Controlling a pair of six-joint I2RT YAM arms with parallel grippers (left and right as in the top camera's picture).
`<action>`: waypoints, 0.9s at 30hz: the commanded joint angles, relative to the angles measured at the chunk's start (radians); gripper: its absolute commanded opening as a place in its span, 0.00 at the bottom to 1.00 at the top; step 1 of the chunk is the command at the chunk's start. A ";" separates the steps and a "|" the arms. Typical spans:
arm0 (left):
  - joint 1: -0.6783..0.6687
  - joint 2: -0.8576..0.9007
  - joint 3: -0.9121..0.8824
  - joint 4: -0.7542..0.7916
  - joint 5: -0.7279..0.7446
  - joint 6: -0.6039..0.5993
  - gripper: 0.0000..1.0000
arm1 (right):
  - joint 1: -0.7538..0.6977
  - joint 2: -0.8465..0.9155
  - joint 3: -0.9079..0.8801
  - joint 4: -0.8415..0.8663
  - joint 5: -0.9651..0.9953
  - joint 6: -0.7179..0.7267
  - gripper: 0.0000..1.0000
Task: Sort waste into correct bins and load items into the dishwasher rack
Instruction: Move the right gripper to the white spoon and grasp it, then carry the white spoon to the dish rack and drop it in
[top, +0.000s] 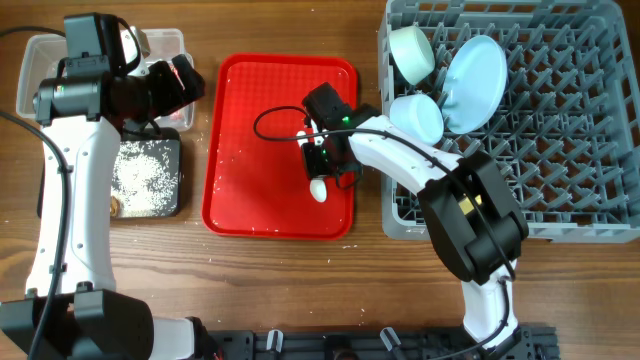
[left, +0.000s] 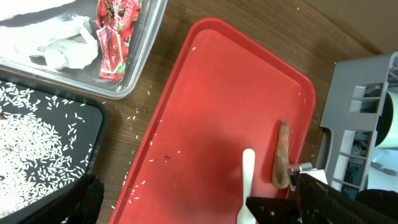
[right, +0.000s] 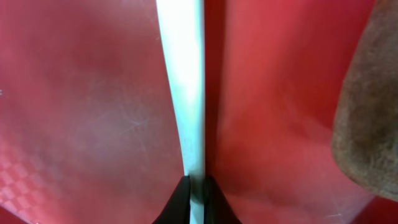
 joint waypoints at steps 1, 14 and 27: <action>0.005 0.000 0.006 0.003 0.001 0.002 1.00 | 0.002 0.037 -0.030 -0.018 0.007 0.003 0.04; 0.005 0.000 0.006 0.003 0.001 0.002 1.00 | 0.055 -0.079 -0.008 -0.023 -0.116 0.076 0.59; 0.005 0.000 0.006 0.003 0.001 0.002 1.00 | 0.228 -0.024 -0.024 0.044 0.135 0.336 0.34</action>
